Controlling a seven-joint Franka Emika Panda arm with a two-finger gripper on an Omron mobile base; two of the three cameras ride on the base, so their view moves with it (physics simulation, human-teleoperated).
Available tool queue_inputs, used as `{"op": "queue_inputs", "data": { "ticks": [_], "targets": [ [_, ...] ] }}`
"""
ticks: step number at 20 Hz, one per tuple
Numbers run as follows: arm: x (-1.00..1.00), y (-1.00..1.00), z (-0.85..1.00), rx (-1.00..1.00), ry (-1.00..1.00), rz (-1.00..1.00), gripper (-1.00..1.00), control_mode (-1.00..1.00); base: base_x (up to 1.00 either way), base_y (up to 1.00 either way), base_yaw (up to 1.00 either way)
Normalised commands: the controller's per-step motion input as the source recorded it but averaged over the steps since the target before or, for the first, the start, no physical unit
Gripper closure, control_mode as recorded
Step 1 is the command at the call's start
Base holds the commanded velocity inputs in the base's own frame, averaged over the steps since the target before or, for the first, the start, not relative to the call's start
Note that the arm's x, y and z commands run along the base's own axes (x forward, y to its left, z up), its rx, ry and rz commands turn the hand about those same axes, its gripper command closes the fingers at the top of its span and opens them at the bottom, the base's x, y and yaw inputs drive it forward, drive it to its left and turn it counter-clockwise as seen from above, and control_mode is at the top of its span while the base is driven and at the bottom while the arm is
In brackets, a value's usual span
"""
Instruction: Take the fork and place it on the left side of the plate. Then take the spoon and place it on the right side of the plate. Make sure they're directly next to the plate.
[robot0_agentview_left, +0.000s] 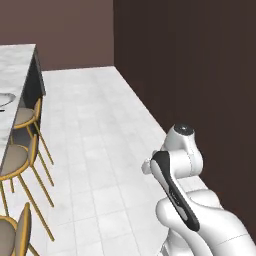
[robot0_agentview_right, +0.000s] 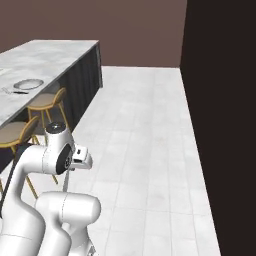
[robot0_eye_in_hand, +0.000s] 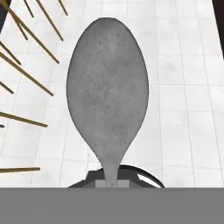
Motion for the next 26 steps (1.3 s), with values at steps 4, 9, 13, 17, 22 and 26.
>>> {"op": "queue_inputs", "data": {
  "ticks": [4,9,13,17,22,26],
  "targets": [
    [0.0,0.0,0.0,0.0,0.0,0.0,1.0,1.0,0.82,0.02,0.39],
    [0.0,0.0,0.0,0.0,0.0,0.0,1.0,1.0,0.93,0.0,0.19],
    [0.0,0.0,0.0,0.0,0.0,0.0,1.0,1.0,0.94,-0.01,0.06],
    [0.0,0.0,0.0,0.0,0.0,0.0,1.0,1.0,0.94,-0.01,0.02],
    [0.0,0.0,0.0,0.0,0.0,0.0,1.0,1.0,0.94,0.0,0.03],
    [0.0,0.0,0.0,0.0,0.0,0.0,1.0,1.0,0.94,0.0,0.04]
  ]
}}
